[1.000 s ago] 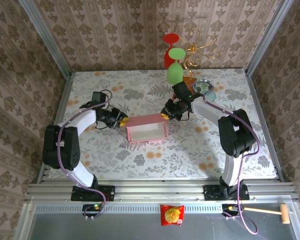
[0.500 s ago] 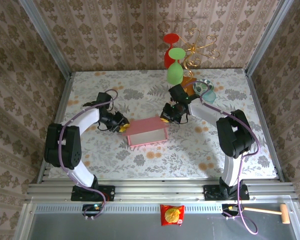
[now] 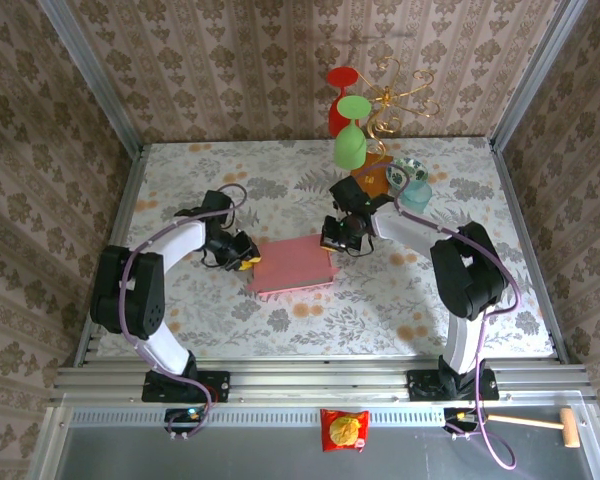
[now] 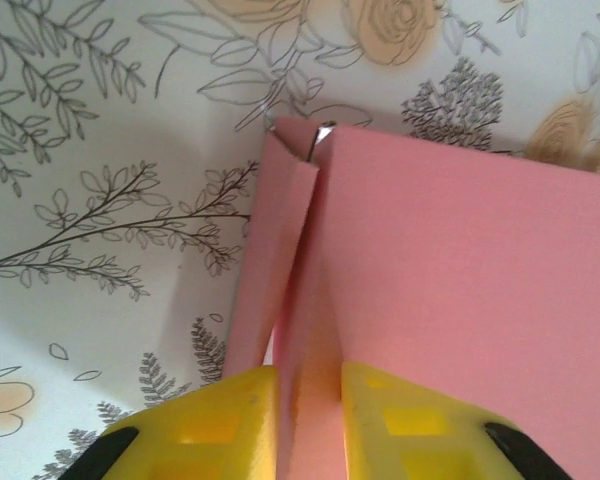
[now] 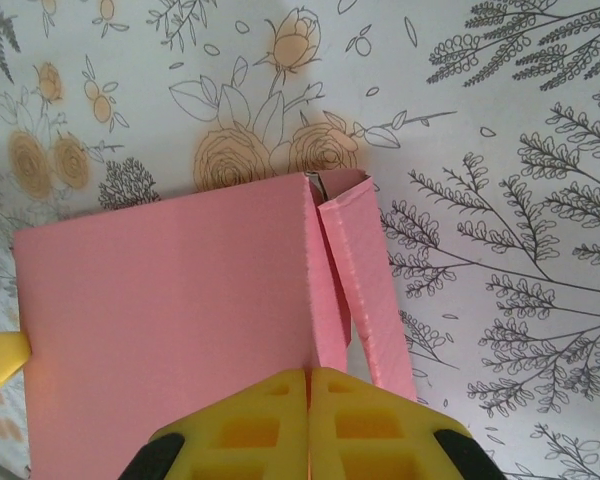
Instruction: Fold the paper box
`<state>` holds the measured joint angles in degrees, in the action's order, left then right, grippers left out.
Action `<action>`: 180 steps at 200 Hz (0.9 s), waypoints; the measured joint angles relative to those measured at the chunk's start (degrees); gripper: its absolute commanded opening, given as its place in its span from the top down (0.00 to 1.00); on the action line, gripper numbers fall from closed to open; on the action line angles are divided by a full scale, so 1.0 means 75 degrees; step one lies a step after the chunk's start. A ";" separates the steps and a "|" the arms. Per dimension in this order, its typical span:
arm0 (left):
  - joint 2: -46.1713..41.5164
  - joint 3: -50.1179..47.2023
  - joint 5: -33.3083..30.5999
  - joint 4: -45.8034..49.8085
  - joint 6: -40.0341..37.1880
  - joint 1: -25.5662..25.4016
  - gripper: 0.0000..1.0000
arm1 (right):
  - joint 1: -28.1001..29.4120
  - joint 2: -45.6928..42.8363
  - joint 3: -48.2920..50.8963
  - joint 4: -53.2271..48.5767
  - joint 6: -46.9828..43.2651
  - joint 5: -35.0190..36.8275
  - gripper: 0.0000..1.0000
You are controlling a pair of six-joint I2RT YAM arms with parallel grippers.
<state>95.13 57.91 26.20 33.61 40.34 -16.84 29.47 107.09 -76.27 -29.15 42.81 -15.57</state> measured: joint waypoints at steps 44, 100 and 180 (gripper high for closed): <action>-0.0169 -0.0245 -0.0323 -0.0227 -0.0047 -0.0117 0.75 | 0.0114 -0.0128 0.0119 -0.0146 -0.0283 0.0189 0.91; -0.0609 -0.0478 -0.0842 -0.0259 -0.0181 -0.0201 0.69 | 0.0108 -0.0128 0.0134 -0.0388 -0.0527 0.0399 0.90; -0.0653 -0.0970 -0.0877 -0.0615 -0.0268 -0.0367 0.65 | 0.0105 -0.0146 0.0154 -0.0632 -0.0915 0.0542 0.91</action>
<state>90.24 50.63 19.62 28.99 38.33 -19.59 30.26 106.00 -75.11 -33.89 35.94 -11.51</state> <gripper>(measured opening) 0.350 0.095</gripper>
